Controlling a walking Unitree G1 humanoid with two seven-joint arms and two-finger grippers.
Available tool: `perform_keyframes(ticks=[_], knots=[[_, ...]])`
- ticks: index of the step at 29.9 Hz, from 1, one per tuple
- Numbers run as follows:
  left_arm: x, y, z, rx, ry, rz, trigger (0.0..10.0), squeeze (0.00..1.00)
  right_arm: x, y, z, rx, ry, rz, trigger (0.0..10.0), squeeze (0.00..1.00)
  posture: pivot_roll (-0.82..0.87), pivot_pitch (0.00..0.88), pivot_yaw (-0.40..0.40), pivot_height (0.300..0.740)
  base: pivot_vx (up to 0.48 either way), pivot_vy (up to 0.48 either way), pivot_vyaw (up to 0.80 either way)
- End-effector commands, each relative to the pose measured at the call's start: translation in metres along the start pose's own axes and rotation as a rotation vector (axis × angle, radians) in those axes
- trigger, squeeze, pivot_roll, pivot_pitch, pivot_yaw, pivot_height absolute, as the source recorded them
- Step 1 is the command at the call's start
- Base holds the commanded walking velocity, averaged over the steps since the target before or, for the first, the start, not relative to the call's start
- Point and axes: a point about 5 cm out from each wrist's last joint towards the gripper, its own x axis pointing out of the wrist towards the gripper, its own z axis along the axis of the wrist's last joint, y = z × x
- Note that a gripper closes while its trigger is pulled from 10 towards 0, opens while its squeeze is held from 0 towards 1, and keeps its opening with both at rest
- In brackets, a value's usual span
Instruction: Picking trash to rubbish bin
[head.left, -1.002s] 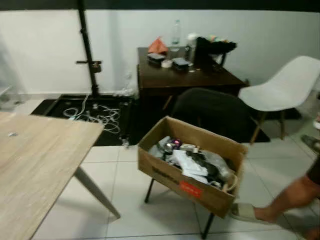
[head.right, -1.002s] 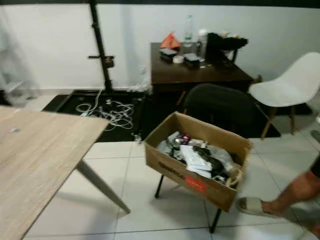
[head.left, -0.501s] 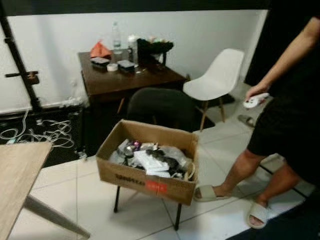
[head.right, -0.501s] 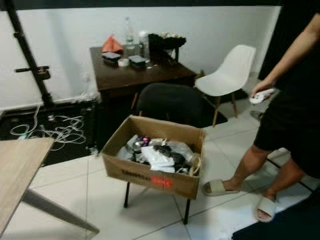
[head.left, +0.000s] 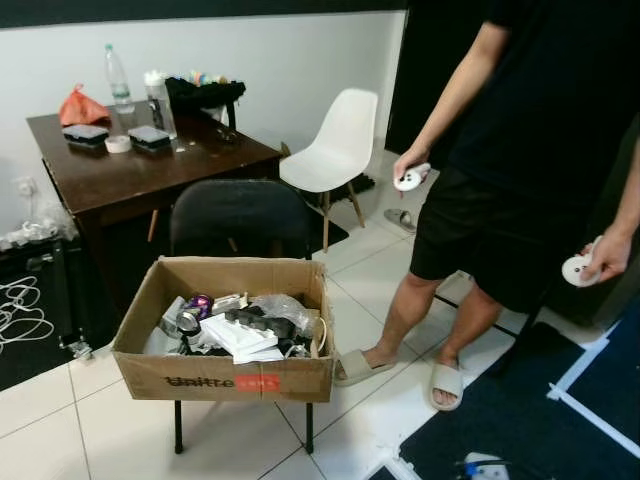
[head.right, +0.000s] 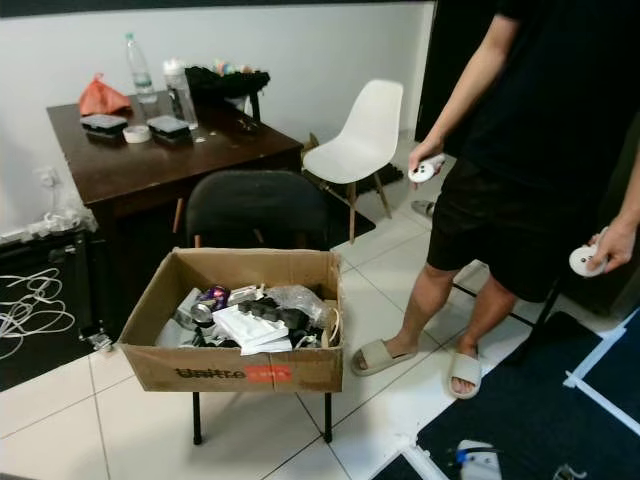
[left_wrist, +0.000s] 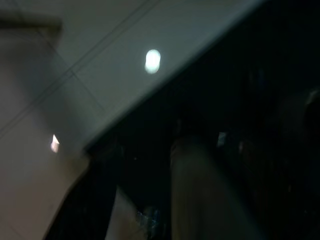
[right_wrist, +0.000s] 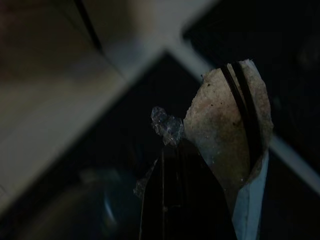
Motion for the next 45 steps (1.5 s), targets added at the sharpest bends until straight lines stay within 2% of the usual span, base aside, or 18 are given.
perform_keyframes(ticks=[1,7,11,13,17,18,25,27,28,30,35,37,38,42,45], knots=[[-0.001,-0.001,-0.015,-0.008,0.051,-0.005,10.0,0.0,0.003,0.012,0.011,0.009,-0.045,0.052,10.0,0.0,-0.17,0.064,0.033,0.74,0.0,0.0,0.0],[-0.001,-0.003,-0.012,0.002,0.037,-0.029,10.0,0.0,0.007,0.025,0.036,0.005,-0.135,0.107,10.0,0.0,-0.17,0.065,0.037,0.74,0.0,0.0,0.0],[0.0,-0.003,-0.01,0.01,0.032,-0.039,10.0,0.0,0.008,0.037,0.06,-0.017,-0.225,0.154,10.0,0.0,-0.17,0.066,0.043,0.74,0.352,0.0,0.0],[0.0,-0.003,-0.01,0.012,0.032,-0.039,10.0,0.0,0.008,0.039,0.063,-0.027,-0.238,0.159,10.0,0.0,-0.17,0.066,0.043,0.74,0.375,0.0,0.0],[0.0,-0.003,-0.009,0.019,0.032,-0.039,10.0,0.0,0.008,0.048,0.084,-0.061,-0.314,0.196,10.0,0.0,-0.17,0.066,0.048,0.74,0.395,0.0,0.0],[0.0,-0.002,-0.009,0.02,0.031,-0.039,10.0,0.0,0.007,0.052,0.093,-0.075,-0.349,0.216,10.0,0.0,-0.17,0.066,0.049,0.74,0.48,0.0,0.0],[-0.001,-0.001,-0.009,0.022,0.032,-0.04,10.0,0.0,0.003,0.065,0.12,-0.143,-0.454,0.273,10.0,0.0,-0.17,0.067,0.051,0.74,0.48,0.0,0.0],[-0.001,-0.001,-0.01,0.023,0.034,-0.04,10.0,0.0,-0.002,0.075,0.138,-0.188,-0.53,0.325,10.0,0.0,-0.17,0.069,0.051,0.74,0.48,0.0,0.0],[-0.001,-0.001,-0.01,0.023,0.034,-0.04,10.0,0.0,-0.002,0.075,0.138,-0.188,-0.53,0.325,10.0,0.0,-0.17,0.069,0.051,0.74,0.48,0.0,0.0],[-0.001,-0.001,-0.011,0.022,0.036,-0.039,10.0,0.0,-0.008,0.085,0.155,-0.205,-0.599,0.378,10.0,0.0,-0.17,0.071,0.05,0.74,0.48,0.0,0.0],[-0.001,0.0,-0.011,0.017,0.032,-0.033,10.0,0.0,-0.014,0.086,0.175,-0.217,-0.679,0.384,10.0,0.0,-0.17,0.072,0.048,0.74,0.367,0.0,0.0],[-0.001,0.0,-0.011,0.011,0.027,-0.029,10.0,0.0,-0.015,0.084,0.177,-0.219,-0.684,0.374,10.0,0.0,-0.17,0.073,0.047,0.74,0.159,0.0,0.0],[-0.001,0.0,-0.011,0.002,0.021,-0.027,10.0,0.0,-0.014,0.077,0.179,-0.224,-0.685,0.33,10.0,0.0,-0.17,0.073,0.047,0.74,0.0,0.0,0.0],[-0.001,0.001,-0.012,-0.002,0.024,-0.028,10.0,0.0,-0.012,0.067,0.178,-0.257,-0.67,0.253,10.0,0.0,-0.17,0.074,0.049,0.74,0.0,0.0,0.0],[-0.001,0.001,-0.014,0.011,0.034,-0.027,10.0,0.0,-0.012,0.07,0.175,-0.287,-0.667,0.263,10.0,0.0,-0.17,0.084,0.055,0.74,0.0,0.0,0.0]])
